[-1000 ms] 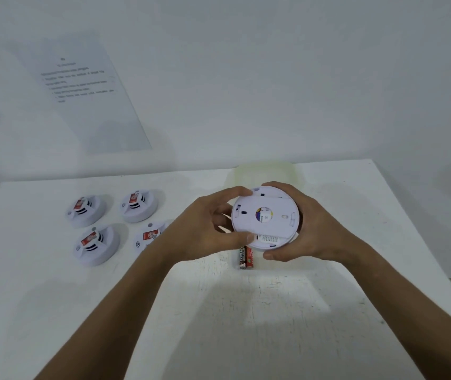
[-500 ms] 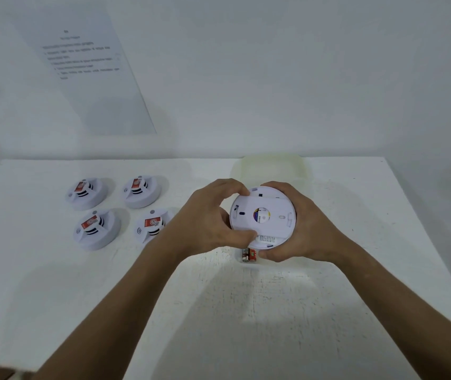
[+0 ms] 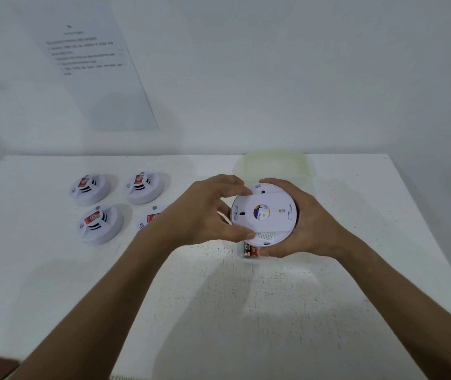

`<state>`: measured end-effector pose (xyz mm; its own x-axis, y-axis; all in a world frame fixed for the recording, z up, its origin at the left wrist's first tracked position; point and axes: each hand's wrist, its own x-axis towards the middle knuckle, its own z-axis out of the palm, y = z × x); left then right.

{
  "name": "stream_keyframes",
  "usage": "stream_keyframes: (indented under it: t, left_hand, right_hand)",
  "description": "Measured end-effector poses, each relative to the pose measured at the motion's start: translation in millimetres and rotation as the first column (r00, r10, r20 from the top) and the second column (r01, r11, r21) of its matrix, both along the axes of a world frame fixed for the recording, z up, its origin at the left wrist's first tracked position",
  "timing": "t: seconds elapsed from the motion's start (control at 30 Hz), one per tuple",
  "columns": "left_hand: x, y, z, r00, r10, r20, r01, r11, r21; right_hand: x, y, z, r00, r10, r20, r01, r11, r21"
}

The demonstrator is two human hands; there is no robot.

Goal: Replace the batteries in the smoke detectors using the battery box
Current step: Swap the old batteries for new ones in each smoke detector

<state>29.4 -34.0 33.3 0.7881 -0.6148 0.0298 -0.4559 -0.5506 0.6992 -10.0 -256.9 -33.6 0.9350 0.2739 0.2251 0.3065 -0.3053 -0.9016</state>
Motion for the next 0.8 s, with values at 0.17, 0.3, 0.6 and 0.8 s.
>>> stream_keyframes:
  t: [0.17,0.3,0.6,0.8]
  left_hand:
    - [-1.1,-5.7,-3.4,0.957,-0.15,0.25,0.1,0.974,0.202]
    - [-3.9,-8.2,-6.3,0.918,-0.197,0.344,0.102,0.956,0.276]
    - [2.5,23.3,-24.6,0.938,0.102,0.331,-0.105,0.994,-0.008]
    - [-18.2,63.6,-79.8,0.914,0.332,0.235,-0.369,0.919,0.139]
  right_hand:
    - [-6.6,6.0,-0.9,1.0,0.001,0.01,-0.001,1.0,-0.007]
    - [-9.0,8.5,-1.3,1.0,0.015,-0.012,-0.015,1.0,-0.008]
    - [-4.2,-6.7,-5.3,0.998,-0.033,-0.047,0.032,0.999,-0.016]
    - [-11.5,-23.0,-6.1,0.996,-0.024,-0.086,0.022,0.999,-0.024]
